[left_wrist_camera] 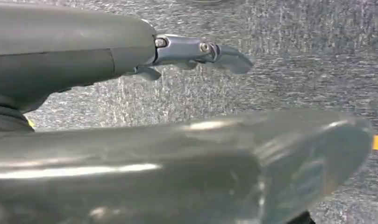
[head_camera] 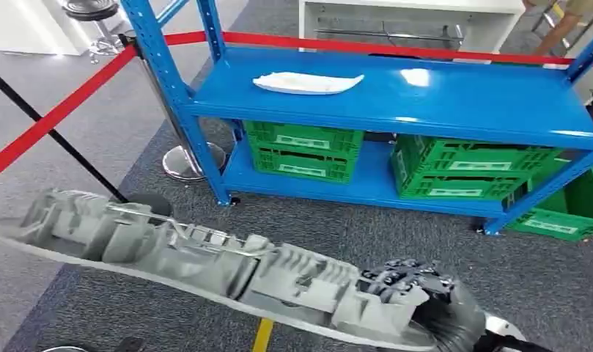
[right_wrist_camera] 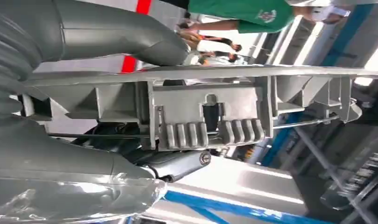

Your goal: Take the parts from the cabinet and place them on the table.

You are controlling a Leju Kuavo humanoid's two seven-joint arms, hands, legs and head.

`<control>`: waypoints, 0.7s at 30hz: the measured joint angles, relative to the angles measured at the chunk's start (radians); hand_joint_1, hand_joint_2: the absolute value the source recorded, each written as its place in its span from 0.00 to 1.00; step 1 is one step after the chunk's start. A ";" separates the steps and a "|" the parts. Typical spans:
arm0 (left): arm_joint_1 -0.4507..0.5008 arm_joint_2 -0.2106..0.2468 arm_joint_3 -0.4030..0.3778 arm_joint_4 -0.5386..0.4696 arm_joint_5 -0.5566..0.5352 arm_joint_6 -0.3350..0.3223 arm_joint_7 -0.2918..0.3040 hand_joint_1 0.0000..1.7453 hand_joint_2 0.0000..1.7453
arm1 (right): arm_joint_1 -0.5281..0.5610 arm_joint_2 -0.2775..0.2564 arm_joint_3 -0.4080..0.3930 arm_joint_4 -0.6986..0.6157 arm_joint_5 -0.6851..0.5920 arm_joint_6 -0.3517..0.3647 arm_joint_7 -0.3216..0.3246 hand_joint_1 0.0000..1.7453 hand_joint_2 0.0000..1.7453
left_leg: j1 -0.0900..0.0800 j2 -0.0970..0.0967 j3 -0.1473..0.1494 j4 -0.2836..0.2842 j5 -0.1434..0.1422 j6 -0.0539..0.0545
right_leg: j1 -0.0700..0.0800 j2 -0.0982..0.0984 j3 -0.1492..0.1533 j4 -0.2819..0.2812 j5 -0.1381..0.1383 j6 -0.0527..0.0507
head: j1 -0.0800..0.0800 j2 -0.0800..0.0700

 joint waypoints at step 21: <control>0.003 0.005 0.030 0.000 -0.053 -0.014 0.048 0.00 0.00 | -0.002 -0.021 -0.023 -0.048 0.115 -0.069 -0.027 1.00 1.00 | -0.001 0.006 0.105 -0.027 -0.095 0.031 | -0.012 0.000 -0.258 0.256 -0.040 0.026 | 0.000 0.000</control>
